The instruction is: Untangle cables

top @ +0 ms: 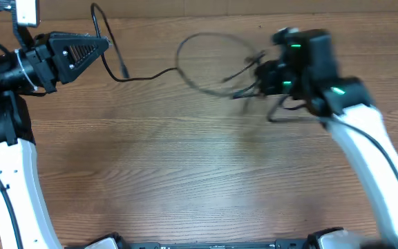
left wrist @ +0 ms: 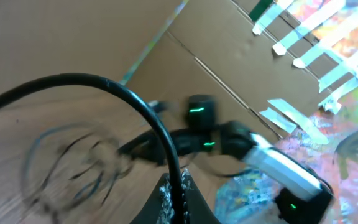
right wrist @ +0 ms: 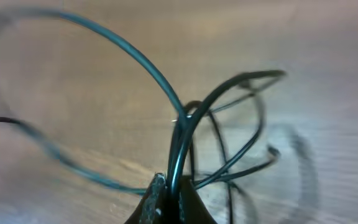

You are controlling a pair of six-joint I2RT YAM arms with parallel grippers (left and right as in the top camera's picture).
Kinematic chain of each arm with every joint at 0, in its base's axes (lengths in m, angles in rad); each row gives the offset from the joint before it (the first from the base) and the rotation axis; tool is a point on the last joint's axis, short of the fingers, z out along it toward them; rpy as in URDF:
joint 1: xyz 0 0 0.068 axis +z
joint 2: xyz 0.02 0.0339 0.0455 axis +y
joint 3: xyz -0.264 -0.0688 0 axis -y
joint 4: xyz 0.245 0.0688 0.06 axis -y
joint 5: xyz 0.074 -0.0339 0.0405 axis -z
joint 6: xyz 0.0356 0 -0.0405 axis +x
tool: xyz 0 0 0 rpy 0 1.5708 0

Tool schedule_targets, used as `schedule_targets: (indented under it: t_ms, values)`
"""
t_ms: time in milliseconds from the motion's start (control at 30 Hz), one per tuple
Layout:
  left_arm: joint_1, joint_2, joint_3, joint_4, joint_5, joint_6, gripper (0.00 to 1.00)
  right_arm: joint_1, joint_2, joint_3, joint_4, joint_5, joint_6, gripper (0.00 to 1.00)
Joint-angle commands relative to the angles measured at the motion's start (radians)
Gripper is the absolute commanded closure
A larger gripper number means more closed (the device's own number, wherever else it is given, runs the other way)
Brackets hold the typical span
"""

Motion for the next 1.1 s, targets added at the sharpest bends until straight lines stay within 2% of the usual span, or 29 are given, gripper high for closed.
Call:
schedule_targets:
  t_ms: [0,167,367,533,633,733,867,1067]
  values:
    - [0.006,0.066,0.013,-0.054,0.006,0.137,0.96,-0.043,-0.189,0.016,-0.005,0.061,-0.001,0.96]
    - [0.005,0.162,0.013,-0.148,0.006,0.200,0.96,-0.061,-0.415,0.016,-0.021,0.199,-0.001,0.96]
    - [0.005,0.261,0.013,-0.270,0.007,0.296,0.96,-0.061,-0.601,0.016,-0.071,0.334,-0.001,0.96]
    - [-0.020,0.266,0.013,-0.349,0.004,0.427,0.96,-0.061,-0.609,0.016,-0.124,0.335,-0.001,0.96]
    - [-0.061,0.266,0.013,-0.409,-0.047,0.496,0.96,-0.061,-0.596,0.016,-0.146,0.335,0.000,0.96]
    - [-0.127,0.266,0.013,-0.546,-0.232,0.609,0.96,-0.061,-0.588,0.016,-0.154,0.330,0.006,0.96]
    - [-0.274,0.266,0.013,-0.748,-0.652,0.775,0.96,-0.061,-0.583,0.016,-0.169,0.331,0.022,0.96]
    - [-0.551,0.270,0.013,-0.837,-1.265,0.848,0.96,-0.061,-0.571,0.016,-0.210,0.330,0.030,0.96]
